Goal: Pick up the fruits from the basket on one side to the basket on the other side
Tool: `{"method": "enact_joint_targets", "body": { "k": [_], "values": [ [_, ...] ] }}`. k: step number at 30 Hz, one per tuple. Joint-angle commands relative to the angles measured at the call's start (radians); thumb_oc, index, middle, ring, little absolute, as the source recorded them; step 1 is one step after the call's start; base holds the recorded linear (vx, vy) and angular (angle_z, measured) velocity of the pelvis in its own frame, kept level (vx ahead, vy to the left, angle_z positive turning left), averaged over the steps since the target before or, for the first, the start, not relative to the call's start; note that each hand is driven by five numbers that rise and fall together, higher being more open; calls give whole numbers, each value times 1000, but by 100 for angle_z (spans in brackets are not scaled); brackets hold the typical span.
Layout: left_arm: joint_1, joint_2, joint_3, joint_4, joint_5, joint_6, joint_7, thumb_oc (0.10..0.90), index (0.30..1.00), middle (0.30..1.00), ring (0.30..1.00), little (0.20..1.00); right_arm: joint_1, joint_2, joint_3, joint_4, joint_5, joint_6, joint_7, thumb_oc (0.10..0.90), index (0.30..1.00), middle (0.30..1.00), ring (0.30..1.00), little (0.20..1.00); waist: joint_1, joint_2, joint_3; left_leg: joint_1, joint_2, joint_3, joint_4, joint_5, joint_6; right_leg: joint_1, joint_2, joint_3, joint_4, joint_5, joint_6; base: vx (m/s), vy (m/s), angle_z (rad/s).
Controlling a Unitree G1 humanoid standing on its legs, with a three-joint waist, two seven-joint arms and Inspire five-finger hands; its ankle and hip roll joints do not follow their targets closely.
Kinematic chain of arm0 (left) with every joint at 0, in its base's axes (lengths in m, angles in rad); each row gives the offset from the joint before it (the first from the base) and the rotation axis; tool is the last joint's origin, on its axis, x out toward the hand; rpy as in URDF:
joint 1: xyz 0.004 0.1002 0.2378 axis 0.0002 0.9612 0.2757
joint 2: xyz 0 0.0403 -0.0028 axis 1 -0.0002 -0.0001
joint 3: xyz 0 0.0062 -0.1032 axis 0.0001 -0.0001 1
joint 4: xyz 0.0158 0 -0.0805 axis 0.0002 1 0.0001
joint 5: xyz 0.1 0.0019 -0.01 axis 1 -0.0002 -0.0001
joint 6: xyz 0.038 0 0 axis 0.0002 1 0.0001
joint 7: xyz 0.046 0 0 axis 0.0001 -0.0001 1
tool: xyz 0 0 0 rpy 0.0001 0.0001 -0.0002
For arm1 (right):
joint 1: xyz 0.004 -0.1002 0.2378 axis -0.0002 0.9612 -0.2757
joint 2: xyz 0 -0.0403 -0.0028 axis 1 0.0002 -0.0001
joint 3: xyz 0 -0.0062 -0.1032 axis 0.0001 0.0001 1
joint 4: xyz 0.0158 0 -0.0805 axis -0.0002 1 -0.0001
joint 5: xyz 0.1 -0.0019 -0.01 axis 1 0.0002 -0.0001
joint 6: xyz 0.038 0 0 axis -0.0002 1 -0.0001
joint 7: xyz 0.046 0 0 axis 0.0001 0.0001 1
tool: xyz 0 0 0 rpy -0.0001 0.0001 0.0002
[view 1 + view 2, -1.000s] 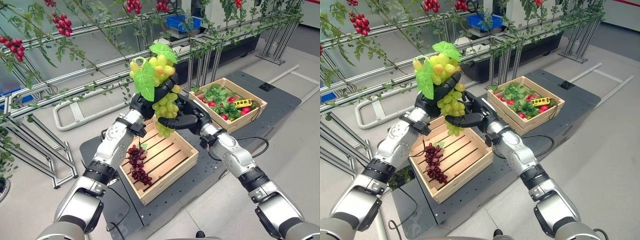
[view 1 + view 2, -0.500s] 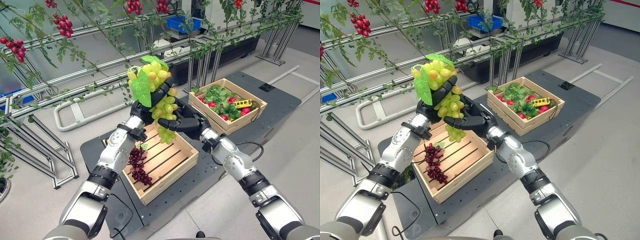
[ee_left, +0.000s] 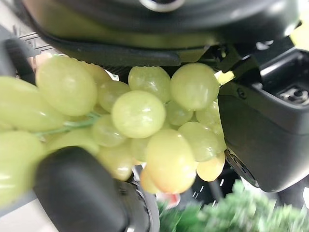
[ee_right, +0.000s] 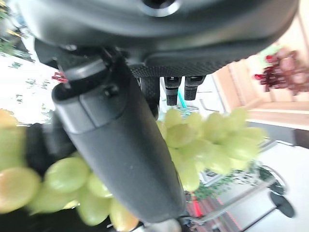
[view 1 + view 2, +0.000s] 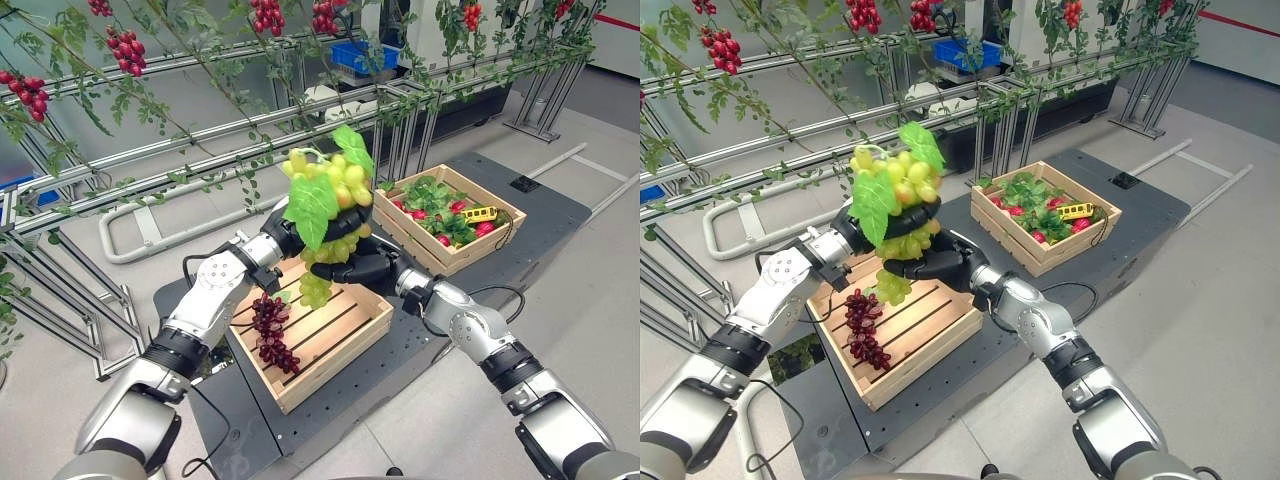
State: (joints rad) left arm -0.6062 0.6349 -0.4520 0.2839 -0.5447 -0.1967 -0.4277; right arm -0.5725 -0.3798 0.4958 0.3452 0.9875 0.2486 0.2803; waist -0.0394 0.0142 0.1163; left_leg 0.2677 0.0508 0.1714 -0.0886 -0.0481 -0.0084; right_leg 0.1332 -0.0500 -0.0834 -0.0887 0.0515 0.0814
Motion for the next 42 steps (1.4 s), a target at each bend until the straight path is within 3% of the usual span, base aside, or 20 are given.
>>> {"method": "enact_joint_targets", "body": {
  "k": [1, 8, 12, 13, 14, 15, 23, 32, 33, 36, 37, 38, 39, 40, 42],
  "values": [
    [-254, -63, -99, -93, 20, -176, -34, 400, 300, 300, 300, 300, -111, 105, -37, -38, 103, -83, -38, 800, 900, 900, 900, 900, -7, -8, -92, -52, 18, -18, 1, -21, -10, 35, -45, -13, 1, -42, -8, 0, 0, 0],
    [-277, -53, -147, -151, 61, -184, -42, 400, 300, 300, 300, 300, -120, 136, -45, -22, 172, -139, -93, 800, 900, 900, 900, 900, 1, -4, -92, -54, 19, -26, 1, -20, -9, 35, -46, -19, 1, -43, -8, 0, 0, 0],
    [-280, -67, -160, -150, 68, -168, -34, 400, 300, 300, 300, 300, -135, 164, -58, -20, 219, -217, -121, 800, 900, 900, 900, 900, 4, -1, -94, -56, 18, -29, 1, -19, -8, 35, -46, -18, 1, -43, -9, 0, 0, 0],
    [-279, -71, -163, -142, 66, -166, -29, 400, 300, 300, 300, 300, -139, 172, -66, -26, 237, -258, -138, 590, 585, 585, 585, 585, 5, 1, -94, -55, 18, -30, 1, -19, -8, 35, -46, -19, 1, -43, -9, 0, 0, 0],
    [-279, -72, -164, -141, 65, -164, -27, 400, 300, 300, 300, 300, -140, 175, -69, -30, 239, -270, -144, 536, 505, 505, 505, 505, 5, 1, -94, -55, 18, -30, 1, -19, -8, 35, -46, -18, 1, -43, -9, 0, 0, 0],
    [-275, -76, -165, -135, 60, -158, -20, 400, 300, 300, 300, 300, -138, 184, -77, -38, 241, -302, -151, 400, 300, 300, 300, 300, 4, 3, -95, -55, 18, -30, 1, -18, -8, 35, -46, -17, 1, -42, -8, 0, 0, 0],
    [-241, -111, -133, -36, 52, -162, 16, 400, 300, 300, 300, 300, -126, 214, -128, -67, 268, -395, -136, 400, 300, 300, 300, 300, -3, 10, -98, -53, 18, -23, 1, -18, -5, 32, -45, -5, 1, -41, -9, 0, 0, 0],
    [-200, -160, -66, 118, 28, -177, 128, 406, 309, 309, 309, 309, -125, 216, -154, -57, 237, -428, -124, 400, 300, 300, 300, 300, -7, 7, -103, -52, 18, -20, 1, -18, -6, 31, -45, -2, 1, -41, -10, 0, 0, 0],
    [-194, -167, -51, 141, 33, -181, 160, 483, 425, 425, 425, 425, -128, 217, -155, -55, 231, -431, -125, 400, 300, 300, 300, 300, -7, 6, -103, -52, 19, -20, 1, -18, -6, 31, -45, -2, 1, -41, -11, 0, 0, 0],
    [-183, -181, -22, 197, 69, -202, 234, 543, 514, 514, 514, 514, -129, 221, -158, -54, 223, -432, -131, 400, 300, 300, 300, 300, -9, 3, -105, -52, 19, -20, 1, -18, -6, 30, -44, -1, 1, -42, -13, 0, 0, 0],
    [-182, -182, -21, 199, 72, -202, 244, 543, 514, 514, 514, 514, -129, 221, -158, -55, 223, -431, -131, 400, 300, 300, 300, 300, -9, 3, -105, -52, 19, -20, 1, -18, -6, 30, -44, -1, 1, -42, -13, 0, 0, 0],
    [-175, -190, 0, 233, 100, -205, 296, 671, 707, 707, 707, 707, -130, 223, -161, -54, 219, -431, -136, 400, 300, 300, 300, 300, -8, 2, -105, -52, 19, -22, 1, -18, -7, 30, -42, -2, 1, -44, -14, 0, 0, 0],
    [-174, -191, 3, 238, 101, -207, 302, 671, 707, 707, 707, 707, -130, 223, -161, -54, 219, -431, -136, 400, 300, 300, 300, 300, -8, 1, -105, -52, 19, -22, 1, -18, -7, 30, -42, -2, 1, -44, -15, 0, 0, 0],
    [-170, -197, 18, 260, 125, -206, 343, 800, 900, 900, 900, 900, -130, 224, -165, -53, 219, -429, -136, 400, 300, 300, 300, 300, -8, 0, -105, -53, 20, -22, 1, -17, -7, 30, -43, -3, 1, -45, -15, 0, 0, 0],
    [-164, -200, 30, 276, 149, -210, 374, 800, 900, 900, 900, 900, -129, 225, -169, -55, 213, -426, -141, 400, 300, 300, 300, 300, -7, -1, -105, -53, 20, -24, 1, -17, -7, 30, -42, -3, 1, -46, -16, 0, 0, 0]
  ]
}}
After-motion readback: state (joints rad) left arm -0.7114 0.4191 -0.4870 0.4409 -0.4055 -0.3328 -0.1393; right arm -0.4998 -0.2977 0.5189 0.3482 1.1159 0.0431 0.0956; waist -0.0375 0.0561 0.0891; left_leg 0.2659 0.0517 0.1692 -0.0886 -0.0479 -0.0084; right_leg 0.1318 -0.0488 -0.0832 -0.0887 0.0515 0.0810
